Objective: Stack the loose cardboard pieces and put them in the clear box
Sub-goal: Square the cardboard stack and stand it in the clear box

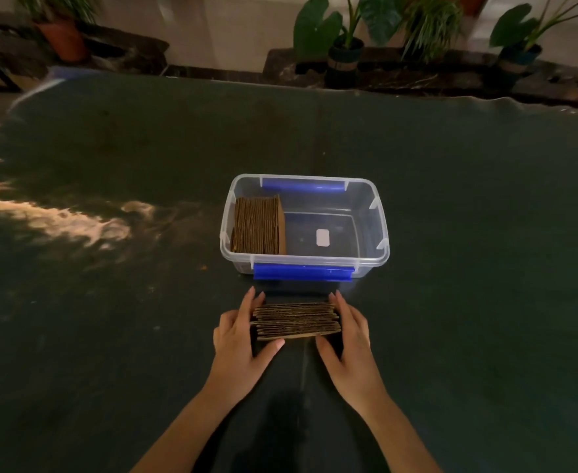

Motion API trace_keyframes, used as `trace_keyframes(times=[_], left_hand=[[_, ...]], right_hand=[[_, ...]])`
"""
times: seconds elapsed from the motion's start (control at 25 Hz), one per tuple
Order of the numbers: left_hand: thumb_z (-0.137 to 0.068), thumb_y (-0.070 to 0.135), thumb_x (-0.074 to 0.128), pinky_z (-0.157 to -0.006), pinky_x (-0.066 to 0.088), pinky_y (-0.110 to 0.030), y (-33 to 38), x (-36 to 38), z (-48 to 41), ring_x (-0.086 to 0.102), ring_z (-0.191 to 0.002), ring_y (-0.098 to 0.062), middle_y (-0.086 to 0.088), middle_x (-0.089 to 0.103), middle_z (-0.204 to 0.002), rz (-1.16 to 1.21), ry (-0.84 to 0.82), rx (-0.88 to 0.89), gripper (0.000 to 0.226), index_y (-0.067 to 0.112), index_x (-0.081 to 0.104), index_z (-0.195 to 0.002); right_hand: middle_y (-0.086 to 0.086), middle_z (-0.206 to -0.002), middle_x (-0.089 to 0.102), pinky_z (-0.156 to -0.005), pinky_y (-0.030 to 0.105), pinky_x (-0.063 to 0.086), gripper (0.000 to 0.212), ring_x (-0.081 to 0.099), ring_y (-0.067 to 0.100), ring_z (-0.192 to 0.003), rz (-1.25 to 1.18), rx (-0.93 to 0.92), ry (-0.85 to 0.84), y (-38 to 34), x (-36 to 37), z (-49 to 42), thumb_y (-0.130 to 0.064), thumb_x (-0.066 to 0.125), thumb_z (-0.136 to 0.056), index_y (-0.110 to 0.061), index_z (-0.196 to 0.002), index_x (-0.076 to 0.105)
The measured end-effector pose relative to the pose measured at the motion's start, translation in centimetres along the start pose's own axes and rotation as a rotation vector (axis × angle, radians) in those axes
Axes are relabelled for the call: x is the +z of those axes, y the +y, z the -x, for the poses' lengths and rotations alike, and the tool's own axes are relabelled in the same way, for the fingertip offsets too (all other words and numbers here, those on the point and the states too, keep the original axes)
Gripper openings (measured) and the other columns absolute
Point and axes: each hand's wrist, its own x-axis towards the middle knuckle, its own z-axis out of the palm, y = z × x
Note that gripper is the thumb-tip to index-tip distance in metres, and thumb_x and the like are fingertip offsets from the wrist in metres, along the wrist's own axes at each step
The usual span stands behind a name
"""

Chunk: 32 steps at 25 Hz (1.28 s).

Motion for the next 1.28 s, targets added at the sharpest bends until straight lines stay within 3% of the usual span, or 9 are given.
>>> trace_keyframes(times=[0.16, 0.28, 0.44, 0.68, 0.84, 1.0, 1.08, 1.2, 1.28], left_hand=[[-0.076, 0.04, 0.066, -0.099, 0.017, -0.026, 0.3, 0.0, 0.0, 0.029, -0.118, -0.005, 0.001, 0.043, -0.132, -0.069, -0.022, 0.053, 0.092, 0.036, 0.0, -0.141], [-0.077, 0.036, 0.066, -0.101, 0.016, -0.028, 0.7, -0.3, -0.2, 0.024, -0.115, 0.001, 0.002, 0.041, -0.134, -0.019, -0.031, 0.057, 0.094, 0.041, -0.008, -0.135], [-0.079, 0.032, 0.065, -0.1, 0.022, -0.025, 0.5, -1.1, -0.2, 0.024, -0.113, 0.001, 0.005, 0.043, -0.13, 0.023, -0.062, 0.052, 0.085, 0.031, 0.008, -0.142], [-0.081, 0.026, 0.064, -0.096, 0.037, -0.022, 0.0, -2.5, -0.4, 0.034, -0.113, -0.003, 0.006, 0.037, -0.13, -0.009, -0.052, 0.126, 0.059, 0.027, 0.036, -0.132], [-0.076, 0.023, 0.07, -0.07, 0.043, -0.004, 0.3, -2.9, -1.0, 0.052, -0.086, 0.002, 0.012, 0.039, -0.116, -0.026, -0.067, 0.135, 0.046, 0.024, 0.05, -0.117], [-0.077, 0.025, 0.069, -0.067, 0.041, -0.008, 0.8, -3.4, -2.0, 0.053, -0.082, 0.004, 0.011, 0.055, -0.108, -0.044, -0.122, 0.123, 0.036, 0.026, 0.053, -0.109], [-0.077, 0.026, 0.069, -0.07, 0.042, -0.009, 1.1, -4.0, -2.2, 0.053, -0.084, 0.003, 0.01, 0.058, -0.108, -0.075, -0.159, 0.133, 0.036, 0.027, 0.053, -0.109], [-0.078, 0.031, 0.066, -0.071, 0.042, -0.005, 2.9, -5.3, -1.5, 0.052, -0.084, 0.008, 0.016, 0.056, -0.114, -0.124, -0.203, 0.175, 0.044, 0.034, 0.047, -0.117], [-0.078, 0.035, 0.063, -0.071, 0.04, 0.001, 5.3, -6.4, -1.3, 0.052, -0.083, 0.014, 0.026, 0.049, -0.114, -0.1, -0.202, 0.242, 0.057, 0.045, 0.033, -0.125]], right_hand=[[-0.01, -0.14, 0.03, -0.106, 0.021, 0.023, 0.066, 0.024, -0.009, -0.124, -0.077, 0.035, 0.011, -1.0, 0.7, -0.2, -0.01, 0.053, -0.088, -0.027, -0.144, 0.022], [-0.01, -0.139, 0.032, -0.104, 0.021, 0.025, 0.063, 0.028, -0.013, -0.12, -0.076, 0.042, -0.001, -1.3, 0.3, -0.3, -0.011, 0.052, -0.089, -0.029, -0.143, 0.024], [-0.017, -0.13, 0.035, -0.102, 0.021, 0.028, 0.06, 0.028, -0.025, -0.112, -0.051, 0.002, 0.005, -1.2, -0.3, -0.2, -0.014, 0.056, -0.088, -0.041, -0.134, 0.028], [-0.025, -0.118, 0.043, -0.089, 0.009, 0.029, 0.056, 0.031, -0.004, -0.114, 0.116, -0.124, 0.016, -0.1, -2.0, -0.9, -0.023, 0.065, -0.083, -0.036, -0.132, 0.043], [-0.019, -0.103, 0.048, -0.085, 0.012, 0.041, 0.045, 0.048, -0.003, -0.099, 0.197, -0.139, -0.02, 0.1, -3.0, -1.7, -0.024, 0.069, -0.079, -0.034, -0.121, 0.055], [-0.022, -0.079, 0.054, -0.066, 0.004, 0.042, 0.032, 0.056, -0.008, -0.076, 0.264, -0.129, -0.079, -0.6, -3.6, -2.5, -0.025, 0.068, -0.081, -0.035, -0.11, 0.062], [-0.016, -0.085, 0.063, -0.069, 0.003, 0.042, 0.031, 0.059, -0.005, -0.078, 0.258, -0.113, -0.126, -1.1, -4.0, -2.8, -0.024, 0.067, -0.082, -0.035, -0.11, 0.063], [-0.01, -0.094, 0.071, -0.08, 0.012, 0.05, 0.032, 0.064, 0.0, -0.085, 0.265, -0.106, -0.18, -2.7, -6.3, -2.2, -0.024, 0.068, -0.081, -0.038, -0.109, 0.063], [-0.014, -0.085, 0.072, -0.073, 0.011, 0.052, 0.038, 0.065, -0.004, -0.078, 0.231, -0.178, -0.177, -4.6, -9.6, -2.3, -0.022, 0.072, -0.076, -0.046, -0.105, 0.063]])
